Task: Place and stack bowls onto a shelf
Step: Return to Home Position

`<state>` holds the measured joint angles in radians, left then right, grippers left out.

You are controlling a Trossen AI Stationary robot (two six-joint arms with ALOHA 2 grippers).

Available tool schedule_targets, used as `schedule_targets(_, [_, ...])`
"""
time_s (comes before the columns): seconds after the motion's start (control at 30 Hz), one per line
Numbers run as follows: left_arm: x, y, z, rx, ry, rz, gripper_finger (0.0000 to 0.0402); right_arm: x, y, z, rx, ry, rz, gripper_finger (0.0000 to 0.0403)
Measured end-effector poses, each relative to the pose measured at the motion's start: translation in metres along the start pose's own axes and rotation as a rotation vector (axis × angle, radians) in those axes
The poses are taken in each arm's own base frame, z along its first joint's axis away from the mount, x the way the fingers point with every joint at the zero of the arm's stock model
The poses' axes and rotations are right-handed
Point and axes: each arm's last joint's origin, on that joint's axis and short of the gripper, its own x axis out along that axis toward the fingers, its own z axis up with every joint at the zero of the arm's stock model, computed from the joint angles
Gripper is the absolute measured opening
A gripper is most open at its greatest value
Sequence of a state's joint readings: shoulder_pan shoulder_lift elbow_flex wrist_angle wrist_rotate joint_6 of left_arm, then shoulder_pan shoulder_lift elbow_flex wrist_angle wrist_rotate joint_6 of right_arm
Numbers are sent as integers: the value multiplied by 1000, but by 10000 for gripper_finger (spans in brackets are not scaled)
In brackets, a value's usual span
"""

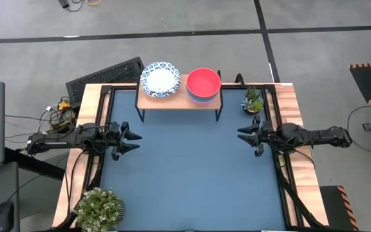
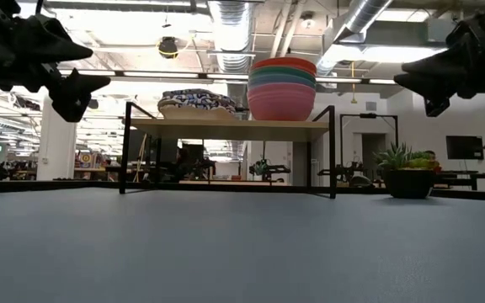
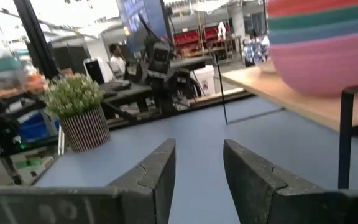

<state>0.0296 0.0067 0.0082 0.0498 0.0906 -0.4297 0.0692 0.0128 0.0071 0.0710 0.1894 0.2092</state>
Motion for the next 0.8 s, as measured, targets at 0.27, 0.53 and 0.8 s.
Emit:
schedule_targets(0.27, [0, 0, 0, -1, 0, 0, 213, 0, 0, -2, -3, 18, 0, 159])
schedule_targets(0.53, [0, 0, 0, -1, 0, 1, 213, 0, 0, -2, -3, 23, -1, 159])
schedule_targets(0.8, [0, 0, 0, -1, 1, 1, 213, 0, 0, -3, -2, 26, -2, 159])
